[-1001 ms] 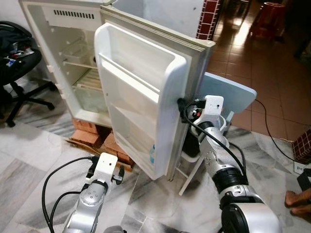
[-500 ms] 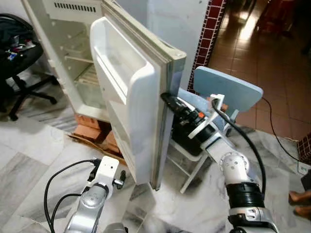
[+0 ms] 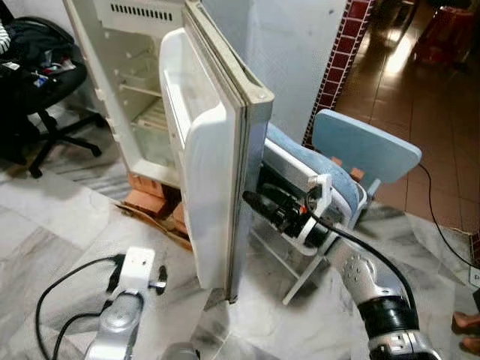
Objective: Restocking fridge
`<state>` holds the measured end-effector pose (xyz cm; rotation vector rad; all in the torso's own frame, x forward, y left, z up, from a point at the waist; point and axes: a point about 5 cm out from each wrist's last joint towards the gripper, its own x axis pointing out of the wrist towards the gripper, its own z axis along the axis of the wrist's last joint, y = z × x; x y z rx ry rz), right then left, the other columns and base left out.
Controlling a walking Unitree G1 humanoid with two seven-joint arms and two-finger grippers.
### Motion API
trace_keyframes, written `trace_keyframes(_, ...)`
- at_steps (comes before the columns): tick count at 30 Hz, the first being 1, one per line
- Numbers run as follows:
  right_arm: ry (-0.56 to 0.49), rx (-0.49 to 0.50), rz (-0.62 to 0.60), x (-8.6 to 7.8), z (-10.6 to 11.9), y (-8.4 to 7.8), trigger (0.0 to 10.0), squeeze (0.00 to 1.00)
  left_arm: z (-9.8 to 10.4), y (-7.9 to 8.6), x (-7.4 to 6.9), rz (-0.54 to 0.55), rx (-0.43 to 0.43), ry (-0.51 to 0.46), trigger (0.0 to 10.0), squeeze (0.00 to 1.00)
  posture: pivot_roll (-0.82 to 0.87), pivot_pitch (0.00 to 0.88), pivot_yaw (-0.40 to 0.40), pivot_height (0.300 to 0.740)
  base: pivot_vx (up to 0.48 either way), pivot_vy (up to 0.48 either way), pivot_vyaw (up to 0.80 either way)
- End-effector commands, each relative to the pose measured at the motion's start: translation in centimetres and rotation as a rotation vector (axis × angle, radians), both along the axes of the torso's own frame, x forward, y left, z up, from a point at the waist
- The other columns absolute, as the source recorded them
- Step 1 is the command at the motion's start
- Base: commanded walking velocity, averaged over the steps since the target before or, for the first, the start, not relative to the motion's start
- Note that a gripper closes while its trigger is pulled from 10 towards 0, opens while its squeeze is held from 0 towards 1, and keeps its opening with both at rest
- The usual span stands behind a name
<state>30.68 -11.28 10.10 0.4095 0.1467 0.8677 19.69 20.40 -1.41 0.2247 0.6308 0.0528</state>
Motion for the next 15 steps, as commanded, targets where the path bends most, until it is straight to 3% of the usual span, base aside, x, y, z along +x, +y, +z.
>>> trace_keyframes(1, 0.026, -0.208, -0.148, 1.2, -1.4, -0.9, 10.0, 0.0, 0.6, 0.2, 0.0, -0.001, -0.002, -0.038, 10.0, 0.0, 0.13, 0.0, -0.08, 0.74, 0.0, 0.0, 0.0)
trace_keyframes(3, 0.058, -0.398, -0.241, 2.5, -2.6, -1.0, 10.0, 0.0, 0.1, 0.9, -1.2, 0.028, 0.012, -0.02, 10.0, 0.0, 0.14, 0.0, -0.083, 0.74, 0.0, 0.0, 0.0)
trace_keyframes(6, 0.032, -0.446, -0.308, 3.4, -2.1, -0.7, 10.0, 0.0, -0.1, 1.0, -1.8, 0.036, 0.009, -0.01, 10.0, 0.0, 0.14, 0.0, -0.086, 0.74, 0.0, 0.0, 0.0)
trace_keyframes(9, 0.067, -0.338, -0.385, 4.5, -0.7, 0.9, 10.0, 0.0, -0.3, 1.1, -2.0, 0.045, 0.007, -0.009, 10.0, 0.0, 0.15, 0.0, -0.089, 0.74, 0.0, 0.0, 0.0)
trace_keyframes(10, 0.073, -0.226, -0.375, 4.9, 0.4, 2.4, 10.0, 0.0, -0.3, 1.1, -1.9, 0.048, 0.003, -0.011, 10.0, 0.0, 0.15, 0.0, -0.089, 0.74, 0.0, 0.0, 0.0)
trace_keyframes(11, 0.053, -0.085, -0.291, 4.8, 2.0, 4.6, 10.0, 0.0, -0.3, 1.2, -1.8, 0.044, 0.005, -0.009, 10.0, 0.0, 0.15, 0.0, -0.089, 0.74, 0.0, 0.0, 0.0)
trace_keyframes(13, 0.003, 0.02, -0.208, 4.7, 3.6, 6.4, 10.0, 0.0, -0.4, 1.2, -1.8, 0.037, 0.01, -0.008, 10.0, 0.0, 0.15, 0.0, -0.088, 0.74, 0.0, 0.0, 0.0)
trace_keyframes(14, -0.06, 0.119, -0.087, 3.9, 5.5, 8.3, 10.0, 0.0, -0.5, 1.2, -1.7, 0.029, 0.012, -0.008, 10.0, 0.0, 0.15, 0.0, -0.088, 0.74, 0.0, 0.0, 0.0)
trace_keyframes(15, -0.082, 0.165, -0.029, 3.4, 6.2, 8.9, 10.0, 0.0, -0.5, 1.2, -1.7, 0.027, 0.013, -0.008, 10.0, 0.0, 0.15, 0.0, -0.086, 0.74, 0.0, 0.0, 0.0)
